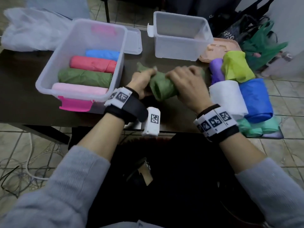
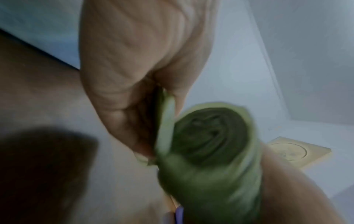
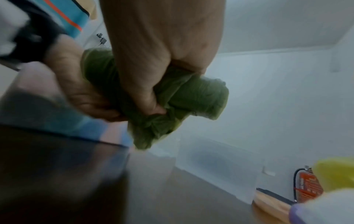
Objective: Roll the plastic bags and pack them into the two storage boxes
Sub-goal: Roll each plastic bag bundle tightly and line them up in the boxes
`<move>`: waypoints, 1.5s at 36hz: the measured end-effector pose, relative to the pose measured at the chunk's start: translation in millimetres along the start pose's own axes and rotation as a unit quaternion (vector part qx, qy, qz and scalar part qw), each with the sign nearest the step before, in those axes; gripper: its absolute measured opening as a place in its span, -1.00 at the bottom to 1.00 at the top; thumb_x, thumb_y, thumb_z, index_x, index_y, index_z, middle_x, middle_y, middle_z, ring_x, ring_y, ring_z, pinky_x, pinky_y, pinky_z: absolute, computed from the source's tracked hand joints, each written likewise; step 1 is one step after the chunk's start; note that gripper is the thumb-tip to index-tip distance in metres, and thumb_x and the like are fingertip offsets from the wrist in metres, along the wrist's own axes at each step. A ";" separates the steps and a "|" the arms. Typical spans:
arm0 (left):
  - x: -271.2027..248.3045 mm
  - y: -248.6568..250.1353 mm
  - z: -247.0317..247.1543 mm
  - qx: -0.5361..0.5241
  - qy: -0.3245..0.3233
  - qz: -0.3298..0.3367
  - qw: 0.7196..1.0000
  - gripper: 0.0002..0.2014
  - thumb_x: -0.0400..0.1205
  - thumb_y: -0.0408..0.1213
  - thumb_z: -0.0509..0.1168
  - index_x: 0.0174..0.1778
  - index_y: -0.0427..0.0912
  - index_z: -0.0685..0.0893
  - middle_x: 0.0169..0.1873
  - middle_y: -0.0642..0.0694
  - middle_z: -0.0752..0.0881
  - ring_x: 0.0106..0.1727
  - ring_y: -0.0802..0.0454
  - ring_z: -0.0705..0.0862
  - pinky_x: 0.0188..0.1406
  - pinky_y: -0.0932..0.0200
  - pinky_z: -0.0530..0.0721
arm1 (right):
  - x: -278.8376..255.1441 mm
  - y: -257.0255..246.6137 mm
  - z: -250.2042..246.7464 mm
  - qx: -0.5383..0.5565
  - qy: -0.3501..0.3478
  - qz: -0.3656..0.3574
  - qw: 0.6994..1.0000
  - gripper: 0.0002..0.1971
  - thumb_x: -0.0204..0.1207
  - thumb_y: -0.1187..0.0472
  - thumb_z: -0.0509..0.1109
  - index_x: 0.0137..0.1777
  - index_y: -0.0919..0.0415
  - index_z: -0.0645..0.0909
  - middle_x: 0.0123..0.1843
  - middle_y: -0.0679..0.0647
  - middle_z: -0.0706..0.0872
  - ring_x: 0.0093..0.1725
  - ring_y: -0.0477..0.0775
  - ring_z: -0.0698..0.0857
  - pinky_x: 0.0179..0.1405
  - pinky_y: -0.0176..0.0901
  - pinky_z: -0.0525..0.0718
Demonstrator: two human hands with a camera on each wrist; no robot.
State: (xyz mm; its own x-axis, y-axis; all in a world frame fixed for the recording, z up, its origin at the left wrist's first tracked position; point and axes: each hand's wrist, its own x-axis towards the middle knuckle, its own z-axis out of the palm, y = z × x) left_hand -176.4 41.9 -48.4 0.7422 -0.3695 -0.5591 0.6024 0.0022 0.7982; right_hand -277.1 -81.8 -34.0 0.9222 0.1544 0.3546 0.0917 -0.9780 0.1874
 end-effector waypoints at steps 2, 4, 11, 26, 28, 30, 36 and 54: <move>9.5 0.3 2.3 0.051 0.047 0.027 0.997 -0.54 0.52 -0.32 0.45 0.29 -0.41 0.53 0.07 -0.31 0.72 -0.02 -0.19 0.76 -0.09 -0.13 0.77 | -9.3 -7.2 8.0 -0.014 -0.056 -0.021 0.998 -0.65 0.32 0.25 0.09 0.04 0.15 0.61 -0.11 0.13 0.66 -0.12 0.18 0.68 0.00 0.02 0.29; 13.7 -1.2 5.6 0.120 0.059 0.053 0.990 -0.61 0.48 -0.34 0.49 0.18 -0.39 0.61 0.01 -0.29 0.75 -0.04 -0.18 0.76 -0.02 -0.13 0.76 | -17.7 -12.6 14.0 0.004 -0.104 -0.035 0.994 -0.62 0.37 0.24 0.04 0.08 0.16 0.62 -0.09 0.14 0.66 -0.09 0.17 0.69 0.01 0.04 0.38; 13.2 2.6 12.5 0.152 0.006 0.095 0.984 -0.69 0.42 -0.74 0.27 -0.12 -0.26 0.67 -0.10 -0.26 0.72 0.04 -0.21 0.73 0.05 -0.09 0.74 | -33.1 -19.3 20.6 0.106 -0.235 -0.032 0.966 -0.44 0.41 0.29 0.17 0.46 0.10 0.40 0.29 0.07 0.55 0.30 0.12 0.55 0.25 0.06 0.40; 1.6 46.5 30.7 0.265 0.063 0.220 0.937 -0.40 0.51 -0.28 0.48 0.44 -0.18 0.41 0.32 -0.10 0.58 0.33 0.00 0.57 0.29 0.16 0.59 | -18.6 -25.4 14.5 0.127 -0.254 0.067 0.956 -0.41 0.40 0.30 0.36 0.45 0.13 0.32 0.27 0.16 0.39 0.29 0.21 0.39 0.07 0.03 0.37; 4.0 41.7 27.0 0.344 0.119 0.212 0.907 -0.33 0.54 -0.14 0.44 0.50 -0.24 0.31 0.44 -0.16 0.47 0.43 -0.07 0.48 0.33 0.14 0.47 | -19.3 -25.0 14.9 0.133 -0.261 0.066 0.954 -0.42 0.41 0.29 0.36 0.44 0.12 0.33 0.27 0.15 0.38 0.29 0.20 0.37 0.08 0.03 0.36; 7.5 32.6 21.5 0.422 0.134 0.179 0.879 -0.28 0.57 -0.08 0.39 0.52 -0.35 0.24 0.49 -0.26 0.40 0.48 -0.16 0.43 0.37 0.09 0.43 | -20.2 -25.5 14.8 0.147 -0.274 0.067 0.948 -0.41 0.41 0.20 0.39 0.44 0.12 0.32 0.28 0.14 0.40 0.32 0.18 0.38 0.15 0.07 0.38; 21.9 -0.2 8.3 0.531 0.050 0.040 0.845 -0.31 0.57 0.05 0.37 0.46 -0.37 0.40 0.37 -0.28 0.57 0.36 -0.19 0.58 0.35 -0.05 0.57 | -19.0 -27.5 14.0 0.181 -0.306 0.082 0.931 -0.37 0.44 0.12 0.39 0.51 0.07 0.28 0.36 0.09 0.49 0.41 0.14 0.42 0.25 0.09 0.38; 43.3 -12.9 4.2 0.167 0.038 -0.009 0.985 -0.49 0.51 -0.69 0.27 0.40 -0.37 0.42 0.24 -0.31 0.60 0.16 -0.21 0.66 -0.24 -0.05 0.73 | -21.9 -46.1 14.9 0.081 -0.292 0.026 0.953 -0.50 0.44 0.20 0.36 0.39 0.04 0.39 0.29 0.00 0.52 0.35 0.11 0.43 0.18 0.07 0.37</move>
State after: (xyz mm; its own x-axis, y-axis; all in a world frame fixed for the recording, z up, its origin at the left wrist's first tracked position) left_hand -153.2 22.0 -82.0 0.7599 -0.2963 -0.5785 0.4945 -0.3142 0.8104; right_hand -295.9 -42.1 -64.1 0.9746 0.0480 -0.2188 0.0542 -0.9983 0.0225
